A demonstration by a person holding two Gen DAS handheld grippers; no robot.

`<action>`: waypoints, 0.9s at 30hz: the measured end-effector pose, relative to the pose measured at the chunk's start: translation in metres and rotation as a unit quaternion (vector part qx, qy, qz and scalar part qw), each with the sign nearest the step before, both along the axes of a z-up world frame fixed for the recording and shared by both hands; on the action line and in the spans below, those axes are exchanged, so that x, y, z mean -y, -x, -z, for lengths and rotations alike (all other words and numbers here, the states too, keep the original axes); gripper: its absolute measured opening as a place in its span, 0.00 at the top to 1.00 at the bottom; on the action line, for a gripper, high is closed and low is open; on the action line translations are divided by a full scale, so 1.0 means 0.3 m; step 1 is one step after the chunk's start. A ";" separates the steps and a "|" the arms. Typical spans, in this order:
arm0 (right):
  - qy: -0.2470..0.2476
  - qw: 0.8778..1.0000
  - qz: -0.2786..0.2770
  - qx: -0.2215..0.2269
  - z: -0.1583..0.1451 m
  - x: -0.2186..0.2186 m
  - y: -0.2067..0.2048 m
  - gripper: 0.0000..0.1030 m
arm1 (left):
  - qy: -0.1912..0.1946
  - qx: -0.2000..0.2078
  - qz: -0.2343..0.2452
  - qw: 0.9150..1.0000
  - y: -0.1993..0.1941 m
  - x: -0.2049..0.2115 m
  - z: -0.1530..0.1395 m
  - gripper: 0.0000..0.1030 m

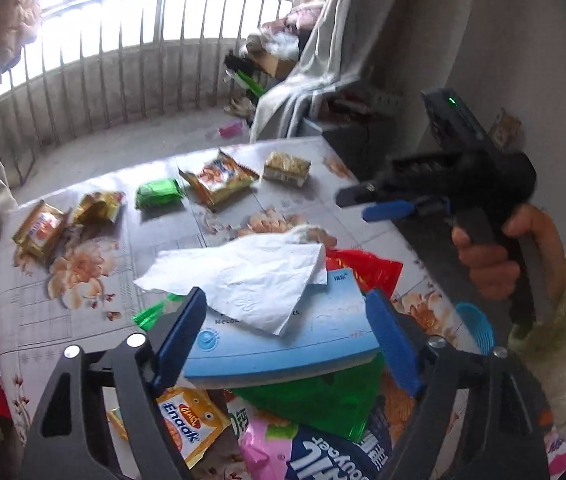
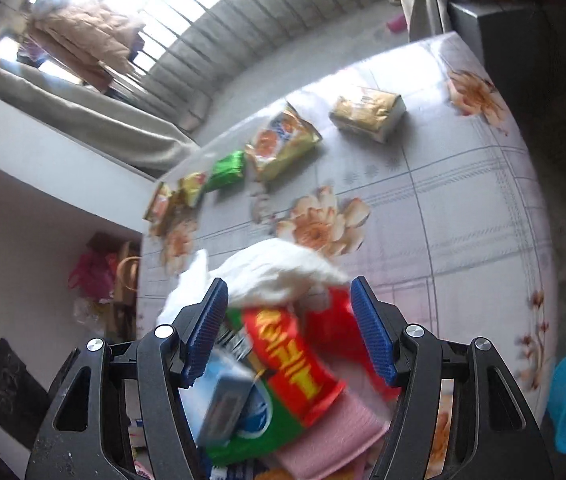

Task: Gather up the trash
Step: 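Move both tools back over the table toward the white tissues, then grasp the white tissue with the left tool while the right tool grasps another tissue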

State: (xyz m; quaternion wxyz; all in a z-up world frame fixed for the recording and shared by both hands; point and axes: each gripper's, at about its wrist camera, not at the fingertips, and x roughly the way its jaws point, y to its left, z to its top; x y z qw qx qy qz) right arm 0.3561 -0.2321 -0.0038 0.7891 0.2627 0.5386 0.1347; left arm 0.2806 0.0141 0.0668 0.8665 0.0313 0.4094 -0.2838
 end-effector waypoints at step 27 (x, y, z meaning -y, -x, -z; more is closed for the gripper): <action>0.038 0.993 -0.112 -0.012 0.061 -0.136 -0.151 0.92 | -0.021 -0.060 -0.032 0.998 -0.125 -0.009 0.093 0.99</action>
